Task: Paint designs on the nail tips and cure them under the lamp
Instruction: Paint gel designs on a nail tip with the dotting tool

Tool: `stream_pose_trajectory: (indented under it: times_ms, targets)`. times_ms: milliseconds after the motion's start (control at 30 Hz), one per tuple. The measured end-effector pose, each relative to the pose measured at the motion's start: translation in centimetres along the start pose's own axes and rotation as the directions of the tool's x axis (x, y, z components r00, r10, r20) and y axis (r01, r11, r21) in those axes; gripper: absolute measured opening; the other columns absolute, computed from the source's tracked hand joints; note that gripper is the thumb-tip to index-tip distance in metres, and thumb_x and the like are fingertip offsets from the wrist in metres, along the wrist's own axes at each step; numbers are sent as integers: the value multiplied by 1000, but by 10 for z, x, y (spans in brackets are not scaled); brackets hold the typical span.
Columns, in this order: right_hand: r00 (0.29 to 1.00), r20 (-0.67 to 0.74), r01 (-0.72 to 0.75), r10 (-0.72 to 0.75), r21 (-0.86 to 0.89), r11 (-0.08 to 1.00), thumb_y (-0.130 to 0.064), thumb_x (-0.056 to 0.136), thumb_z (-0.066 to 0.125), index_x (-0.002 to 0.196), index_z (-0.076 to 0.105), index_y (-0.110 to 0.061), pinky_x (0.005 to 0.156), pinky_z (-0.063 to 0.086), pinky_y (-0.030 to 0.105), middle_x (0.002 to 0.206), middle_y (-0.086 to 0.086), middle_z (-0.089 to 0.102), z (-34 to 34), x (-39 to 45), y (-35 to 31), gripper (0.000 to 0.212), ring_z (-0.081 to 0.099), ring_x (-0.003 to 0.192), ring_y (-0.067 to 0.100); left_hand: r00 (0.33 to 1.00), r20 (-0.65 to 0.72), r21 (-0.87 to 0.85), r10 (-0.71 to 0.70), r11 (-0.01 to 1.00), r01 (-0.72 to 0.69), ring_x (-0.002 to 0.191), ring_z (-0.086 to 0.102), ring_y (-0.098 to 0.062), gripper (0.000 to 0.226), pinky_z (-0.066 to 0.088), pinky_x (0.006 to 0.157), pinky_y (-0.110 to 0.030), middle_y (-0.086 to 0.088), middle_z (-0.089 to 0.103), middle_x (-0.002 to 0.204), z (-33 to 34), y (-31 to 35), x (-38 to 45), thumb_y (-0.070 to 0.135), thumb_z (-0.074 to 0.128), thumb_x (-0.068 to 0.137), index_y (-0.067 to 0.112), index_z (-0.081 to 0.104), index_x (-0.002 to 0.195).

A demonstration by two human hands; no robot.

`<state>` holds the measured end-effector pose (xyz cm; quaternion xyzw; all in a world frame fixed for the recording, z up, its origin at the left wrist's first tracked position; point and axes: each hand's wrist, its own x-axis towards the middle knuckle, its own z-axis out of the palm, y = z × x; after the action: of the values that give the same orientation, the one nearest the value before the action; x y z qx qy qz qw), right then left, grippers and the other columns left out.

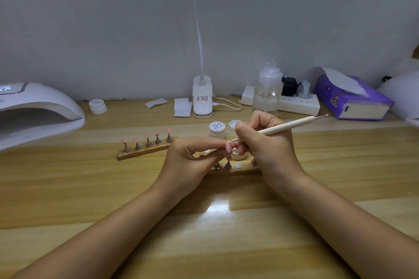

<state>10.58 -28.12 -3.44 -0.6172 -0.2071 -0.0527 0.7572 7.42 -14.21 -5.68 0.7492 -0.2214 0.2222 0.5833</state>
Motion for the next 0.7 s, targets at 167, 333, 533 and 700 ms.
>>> stream_pose_trajectory:
  times_ms: [167, 333, 533, 700]
  targets:
    - [1000, 7, 7, -7, -4, 1000, 3, 80, 60, 42, 50, -23, 43, 43, 16, 39, -2, 51, 0, 0, 1, 47, 52, 37, 8, 1000, 0, 22, 0, 1000, 0, 77, 69, -11, 28, 53, 66, -17, 7, 72, 80, -1, 0, 0, -11, 66, 73, 6, 69, 96]
    - [1000, 5, 5, -5, 14, 1000, 3, 80, 60, 43, 48, -22, 43, 44, 17, 39, -1, 51, 0, 0, 1, 46, 52, 36, 9, 1000, 0, 67, 14, 998, -14, 78, 69, -8, 30, 53, 70, -16, 2, 72, 82, -1, 2, 0, -11, 66, 73, 8, 69, 95]
    - [1000, 2, 5, -5, 5, 1000, 4, 79, 59, 42, 49, -22, 43, 45, 17, 38, -2, 50, 0, 0, 0, 46, 51, 36, 8, 1000, 5, 44, 3, 999, -4, 77, 69, -14, 27, 52, 66, -15, -1, 71, 81, 0, 2, 0, -12, 65, 74, 3, 69, 96]
    - [1000, 8, 5, -5, 6, 1000, 4, 79, 59, 42, 48, -23, 43, 44, 17, 38, -2, 50, 0, -1, 0, 48, 51, 36, 9, 1000, 2, 37, -6, 999, 6, 75, 69, -12, 23, 54, 66, -20, -5, 72, 80, 0, 1, 0, -10, 66, 74, 2, 71, 92]
